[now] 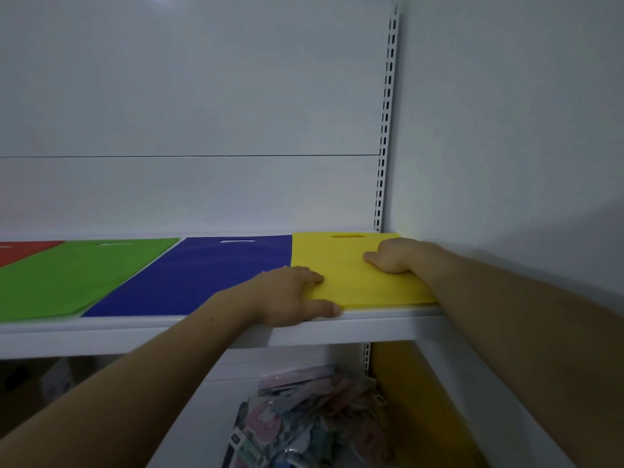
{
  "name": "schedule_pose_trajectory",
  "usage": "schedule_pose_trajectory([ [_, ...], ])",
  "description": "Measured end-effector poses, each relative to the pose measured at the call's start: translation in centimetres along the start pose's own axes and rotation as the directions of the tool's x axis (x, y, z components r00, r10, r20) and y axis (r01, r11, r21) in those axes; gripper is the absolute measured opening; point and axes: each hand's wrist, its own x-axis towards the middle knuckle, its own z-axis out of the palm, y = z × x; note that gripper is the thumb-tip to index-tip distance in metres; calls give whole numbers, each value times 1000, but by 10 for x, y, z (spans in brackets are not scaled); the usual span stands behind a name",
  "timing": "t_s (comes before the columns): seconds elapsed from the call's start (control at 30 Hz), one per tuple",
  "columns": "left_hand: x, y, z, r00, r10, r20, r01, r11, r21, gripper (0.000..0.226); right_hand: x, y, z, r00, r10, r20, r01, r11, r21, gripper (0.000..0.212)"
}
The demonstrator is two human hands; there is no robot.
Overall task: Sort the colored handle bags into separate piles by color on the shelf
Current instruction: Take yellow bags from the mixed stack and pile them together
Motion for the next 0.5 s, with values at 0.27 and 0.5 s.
schedule_pose_trajectory([
  [0.27, -1, -1, -1, 1000, -12, -6, 12, 1000, 4, 83, -3, -5, -6, 1000, 7, -25, -7, 1000, -21, 68],
  [0.5, -27, -25, -22, 992, -54, -116, 41, 993, -112, 74, -22, -52, -33, 989, -96, -116, 95, 995, -18, 72],
])
